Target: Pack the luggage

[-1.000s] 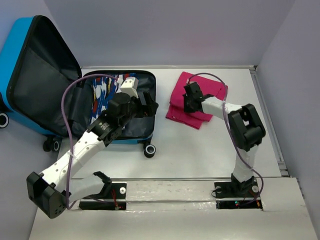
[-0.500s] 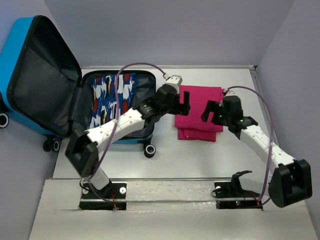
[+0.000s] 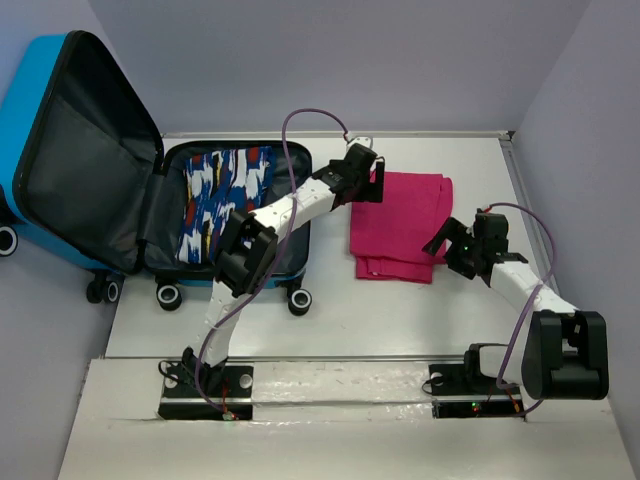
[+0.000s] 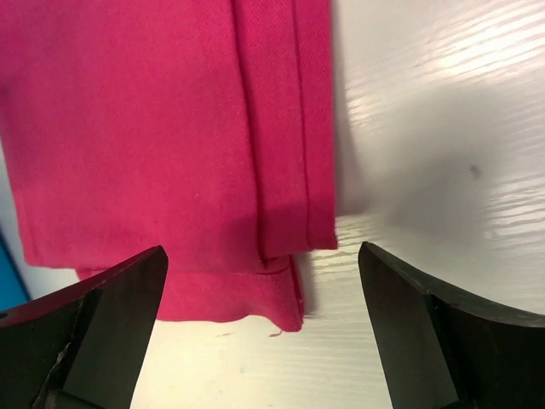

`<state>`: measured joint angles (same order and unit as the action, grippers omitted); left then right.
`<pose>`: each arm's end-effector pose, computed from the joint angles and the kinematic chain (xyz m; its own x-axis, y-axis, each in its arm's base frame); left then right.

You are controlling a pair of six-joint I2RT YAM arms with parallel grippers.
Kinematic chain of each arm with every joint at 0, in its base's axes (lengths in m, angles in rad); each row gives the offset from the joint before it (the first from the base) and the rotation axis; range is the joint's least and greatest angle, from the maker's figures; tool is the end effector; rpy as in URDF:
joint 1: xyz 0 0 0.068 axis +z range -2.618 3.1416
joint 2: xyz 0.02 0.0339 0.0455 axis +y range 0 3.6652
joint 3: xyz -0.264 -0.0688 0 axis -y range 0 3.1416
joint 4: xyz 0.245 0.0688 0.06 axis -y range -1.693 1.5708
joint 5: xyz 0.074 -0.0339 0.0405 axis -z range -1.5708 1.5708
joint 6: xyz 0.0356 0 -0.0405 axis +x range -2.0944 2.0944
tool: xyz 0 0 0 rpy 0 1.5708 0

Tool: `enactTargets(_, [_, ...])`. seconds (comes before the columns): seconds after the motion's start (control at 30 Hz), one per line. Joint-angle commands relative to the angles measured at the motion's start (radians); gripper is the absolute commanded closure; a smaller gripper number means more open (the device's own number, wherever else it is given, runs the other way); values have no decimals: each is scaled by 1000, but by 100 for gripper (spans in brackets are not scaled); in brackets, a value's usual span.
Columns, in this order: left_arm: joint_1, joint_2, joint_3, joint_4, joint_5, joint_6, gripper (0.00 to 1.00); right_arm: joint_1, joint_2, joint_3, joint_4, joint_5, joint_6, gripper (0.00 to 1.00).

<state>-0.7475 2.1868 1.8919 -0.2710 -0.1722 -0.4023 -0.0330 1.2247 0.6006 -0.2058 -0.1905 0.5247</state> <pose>0.3829 -0.3466 0.2567 -0.5825 0.0140 -0.8127 0.3647 0.8980 -0.2460 0.2380 -0.0011 0.1870 -0.6860 0.5148 -0.5142 0.2869 0.8408 0.4590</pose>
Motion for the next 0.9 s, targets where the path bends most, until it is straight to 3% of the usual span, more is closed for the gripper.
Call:
enactTargets(0.0, [31,60,108,-72,-16,11,1,1,12,-33,144,-113,43,0])
enactTargets(0.27, [63,159,121,-47,31,20,1,1,143,-79,261,-145,95,0])
enactTargets(0.4, [76,194,122,-23,105,-1,1,1,217,-96,350,-240,136,6])
enactTargets(0.67, [91,261,145,30,246,-35,1,1,298,-105,456,-280,190,32])
enactTargets(0.7, [89,277,145,41,255,-39,1,1,302,-107,468,-276,193,45])
enactTargets(0.73, [89,283,144,49,269,-44,1,1,302,-105,470,-276,196,50])
enactTargets(0.77, [91,294,142,56,275,-49,1,1,302,-108,473,-271,198,61])
enactTargets(0.87, [91,312,145,87,295,-59,3,1,291,-111,482,-256,193,72])
